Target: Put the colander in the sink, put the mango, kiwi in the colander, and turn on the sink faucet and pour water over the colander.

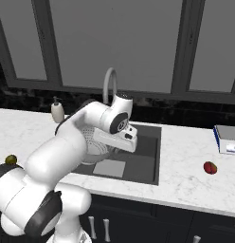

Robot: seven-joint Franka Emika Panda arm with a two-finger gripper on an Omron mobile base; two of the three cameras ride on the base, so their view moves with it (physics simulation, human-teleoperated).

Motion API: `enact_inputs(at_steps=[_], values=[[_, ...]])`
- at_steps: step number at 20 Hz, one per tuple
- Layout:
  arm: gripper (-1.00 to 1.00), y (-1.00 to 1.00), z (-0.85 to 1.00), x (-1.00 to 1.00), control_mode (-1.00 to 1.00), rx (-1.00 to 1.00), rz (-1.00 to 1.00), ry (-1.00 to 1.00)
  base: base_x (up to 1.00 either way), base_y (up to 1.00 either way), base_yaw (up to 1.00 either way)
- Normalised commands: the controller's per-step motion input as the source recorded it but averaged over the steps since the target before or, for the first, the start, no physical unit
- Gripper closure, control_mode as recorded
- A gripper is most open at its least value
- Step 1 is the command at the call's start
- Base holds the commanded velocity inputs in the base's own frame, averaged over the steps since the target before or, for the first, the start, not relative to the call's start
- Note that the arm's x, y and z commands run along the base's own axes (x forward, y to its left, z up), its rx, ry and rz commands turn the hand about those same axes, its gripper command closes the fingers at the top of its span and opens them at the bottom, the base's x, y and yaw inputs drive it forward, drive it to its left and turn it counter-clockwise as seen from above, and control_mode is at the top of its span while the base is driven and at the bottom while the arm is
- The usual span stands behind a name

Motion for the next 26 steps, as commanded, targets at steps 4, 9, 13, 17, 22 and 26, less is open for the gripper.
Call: enact_inputs(at_steps=[4, 9, 13, 17, 22, 26], values=[[1.0, -0.01, -0.35, 0.6, -1.0, 0.03, 0.07, 0.0, 0.0, 0.0, 0.0], [1.0, 0.0, -0.37, 0.39, -1.0, 0.02, 0.01, 0.0, 0.0, 0.0, 0.0], [1.0, 0.06, -0.4, 0.26, -1.0, 0.0, 0.0, 0.0, 0.0, 0.0, 0.0], [1.0, 0.03, -0.32, 0.37, -1.0, 0.0, 0.0, 0.0, 0.0, 0.0, 0.0], [1.0, -0.03, -0.29, 0.28, -1.0, 0.0, 0.0, 0.0, 0.0, 0.0, 0.0], [1.0, -0.23, -0.19, 0.11, -1.0, 0.0, 0.0, 0.0, 0.0, 0.0, 0.0]])
